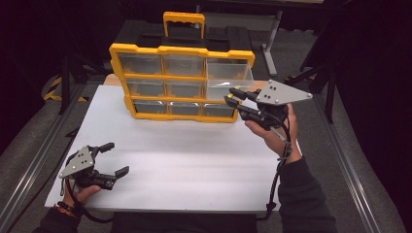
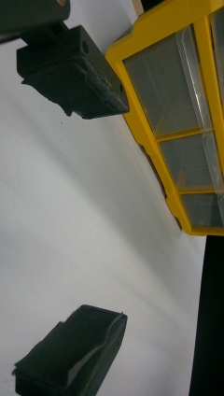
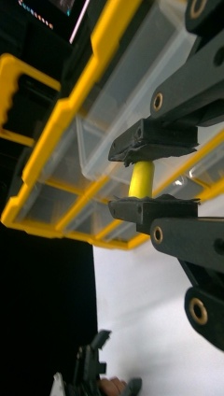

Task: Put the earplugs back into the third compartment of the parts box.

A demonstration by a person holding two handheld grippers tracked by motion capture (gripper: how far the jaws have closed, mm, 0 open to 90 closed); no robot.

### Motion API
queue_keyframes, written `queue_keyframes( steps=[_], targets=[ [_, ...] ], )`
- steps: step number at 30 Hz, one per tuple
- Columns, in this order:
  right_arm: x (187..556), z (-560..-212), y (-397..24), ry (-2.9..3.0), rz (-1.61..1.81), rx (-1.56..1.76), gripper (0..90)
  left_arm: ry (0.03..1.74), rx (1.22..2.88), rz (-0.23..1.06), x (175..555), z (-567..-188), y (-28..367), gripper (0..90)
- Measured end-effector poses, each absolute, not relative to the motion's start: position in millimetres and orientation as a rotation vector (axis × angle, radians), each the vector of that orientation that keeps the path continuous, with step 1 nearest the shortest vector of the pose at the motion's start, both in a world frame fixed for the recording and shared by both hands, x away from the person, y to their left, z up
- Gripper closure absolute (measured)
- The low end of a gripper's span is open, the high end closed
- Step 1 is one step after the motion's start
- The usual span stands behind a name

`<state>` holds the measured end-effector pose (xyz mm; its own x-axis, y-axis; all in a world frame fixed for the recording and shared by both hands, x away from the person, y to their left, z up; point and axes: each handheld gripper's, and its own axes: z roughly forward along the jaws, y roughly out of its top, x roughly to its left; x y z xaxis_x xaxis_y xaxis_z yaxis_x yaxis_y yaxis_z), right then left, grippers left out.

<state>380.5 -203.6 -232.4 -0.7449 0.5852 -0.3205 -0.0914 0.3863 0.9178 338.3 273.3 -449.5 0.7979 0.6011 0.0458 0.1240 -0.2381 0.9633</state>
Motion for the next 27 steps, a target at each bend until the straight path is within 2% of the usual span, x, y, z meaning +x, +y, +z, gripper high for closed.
queue_keyframes(
  steps=[11,27],
  targets=[
    [411,-204,-214,1.944,1.373,0.504,71.2,0.558,1.777,0.491,340,-450,271,3.8],
    [449,-207,-212,1.957,1.292,0.637,70.5,0.536,1.789,0.496,337,-449,268,3.9]
  ],
)
